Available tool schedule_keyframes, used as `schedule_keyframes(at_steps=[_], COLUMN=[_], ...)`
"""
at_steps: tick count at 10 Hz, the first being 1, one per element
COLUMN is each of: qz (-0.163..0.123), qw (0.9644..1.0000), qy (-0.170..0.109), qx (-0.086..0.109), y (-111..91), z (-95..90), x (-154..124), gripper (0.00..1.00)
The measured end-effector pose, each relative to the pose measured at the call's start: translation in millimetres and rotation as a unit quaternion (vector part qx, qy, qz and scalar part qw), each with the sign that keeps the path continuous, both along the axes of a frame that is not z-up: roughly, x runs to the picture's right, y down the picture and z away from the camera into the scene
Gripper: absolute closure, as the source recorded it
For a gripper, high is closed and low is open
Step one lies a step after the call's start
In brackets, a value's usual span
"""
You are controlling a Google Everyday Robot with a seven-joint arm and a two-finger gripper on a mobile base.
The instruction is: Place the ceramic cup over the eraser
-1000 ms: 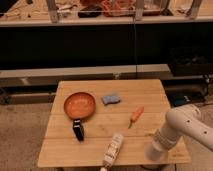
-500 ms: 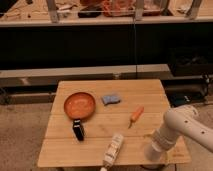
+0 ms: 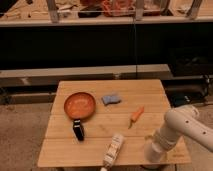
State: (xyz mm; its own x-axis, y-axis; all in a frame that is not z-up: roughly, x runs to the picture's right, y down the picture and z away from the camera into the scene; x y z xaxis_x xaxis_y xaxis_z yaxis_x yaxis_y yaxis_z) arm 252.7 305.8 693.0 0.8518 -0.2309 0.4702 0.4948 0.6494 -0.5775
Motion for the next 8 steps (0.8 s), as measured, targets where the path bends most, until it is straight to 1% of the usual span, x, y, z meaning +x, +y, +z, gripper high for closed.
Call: schedule_keyframes(at_steps=[1,2,3,4,5,6,8], qz=[0.008,0.014,0.022,0.027,0.036,0.037,0.031], qw=[0.9999,0.9998,0.9996,0.9994,0.9987,0.9985,0.9981], qy=[0.000,0.000,-0.002,-0.005,-0.008,-0.010,-0.022], qx=[0.006,0.011,0.018,0.023,0.036,0.038,0.048], y=[-5.6,-10.6,-15.7,-16.3,-17.6,-17.5,-28.5], z=[-11.9,-21.1,-30.6,-33.2,-34.0,-34.9,-43.8], x=[2.3,3.6,5.2,5.4,5.8,5.6,-4.1], gripper=[0.95,0.99,1.00,1.00,1.00,1.00,1.00])
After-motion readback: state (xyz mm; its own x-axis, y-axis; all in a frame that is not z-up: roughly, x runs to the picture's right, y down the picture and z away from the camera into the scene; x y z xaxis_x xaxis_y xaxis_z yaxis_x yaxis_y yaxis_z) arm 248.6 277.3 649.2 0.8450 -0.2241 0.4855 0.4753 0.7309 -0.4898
